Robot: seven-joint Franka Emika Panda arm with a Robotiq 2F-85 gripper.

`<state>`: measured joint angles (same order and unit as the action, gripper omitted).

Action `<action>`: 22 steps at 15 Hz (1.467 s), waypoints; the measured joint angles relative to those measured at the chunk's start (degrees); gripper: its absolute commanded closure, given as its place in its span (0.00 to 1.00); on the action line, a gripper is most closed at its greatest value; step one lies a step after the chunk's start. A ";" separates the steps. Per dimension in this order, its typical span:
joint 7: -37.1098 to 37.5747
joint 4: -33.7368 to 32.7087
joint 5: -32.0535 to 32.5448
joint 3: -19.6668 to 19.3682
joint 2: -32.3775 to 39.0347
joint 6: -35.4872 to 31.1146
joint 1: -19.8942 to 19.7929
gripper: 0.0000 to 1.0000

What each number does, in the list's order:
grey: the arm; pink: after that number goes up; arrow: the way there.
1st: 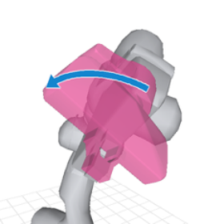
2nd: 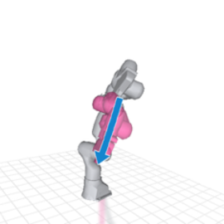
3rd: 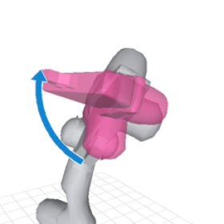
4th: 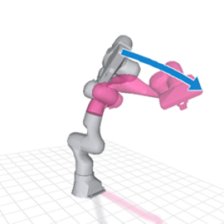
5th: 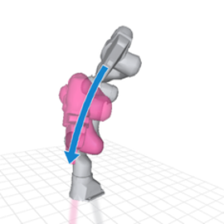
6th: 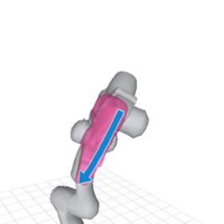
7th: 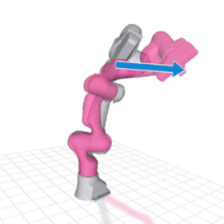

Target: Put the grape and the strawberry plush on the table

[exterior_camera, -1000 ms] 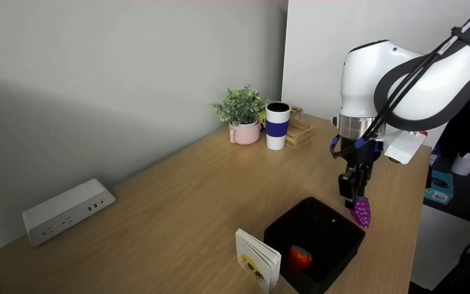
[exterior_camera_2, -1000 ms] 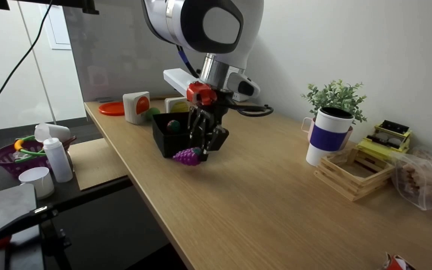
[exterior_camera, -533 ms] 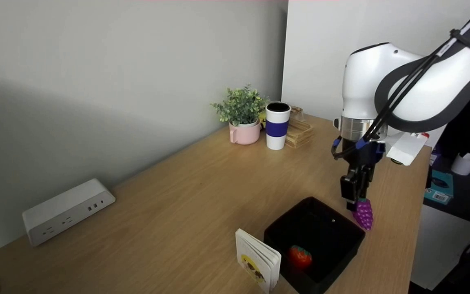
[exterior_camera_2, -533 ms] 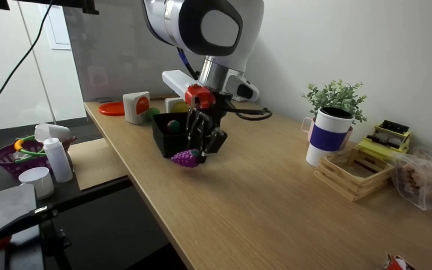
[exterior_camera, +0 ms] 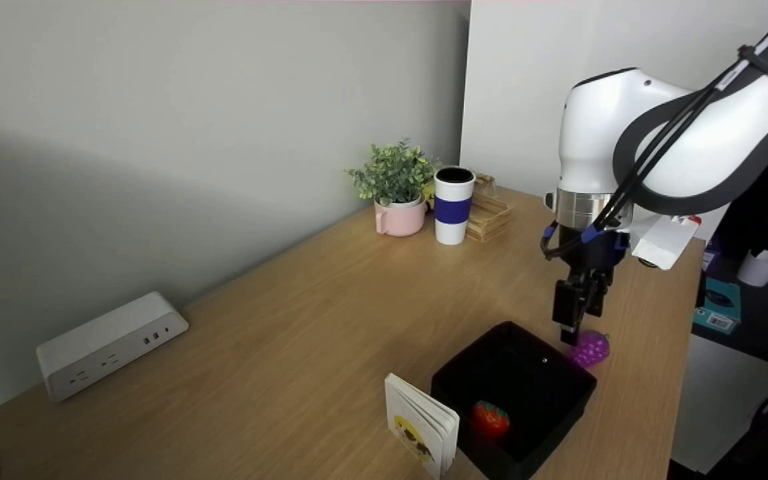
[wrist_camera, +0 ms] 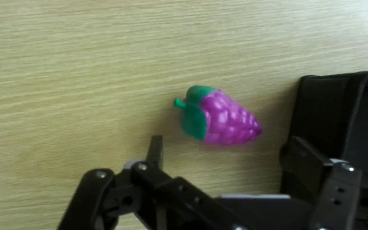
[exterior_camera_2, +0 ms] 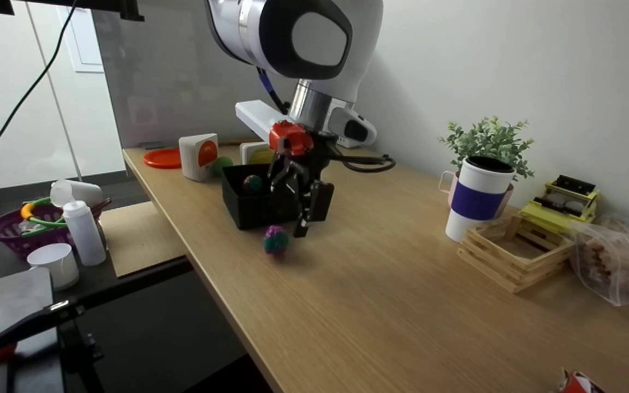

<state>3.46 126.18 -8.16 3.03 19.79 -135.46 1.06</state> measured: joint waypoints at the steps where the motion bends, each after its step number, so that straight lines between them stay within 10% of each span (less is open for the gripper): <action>1: 0.15 0.00 0.30 0.00 -0.16 0.00 0.27 0.00; 13: 15.14 -1.08 16.88 0.38 -8.86 5.64 9.13 0.00; 22: 11.73 -9.05 18.11 3.33 -3.77 7.24 11.46 0.00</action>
<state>15.19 117.13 9.96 6.36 16.02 -128.23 12.53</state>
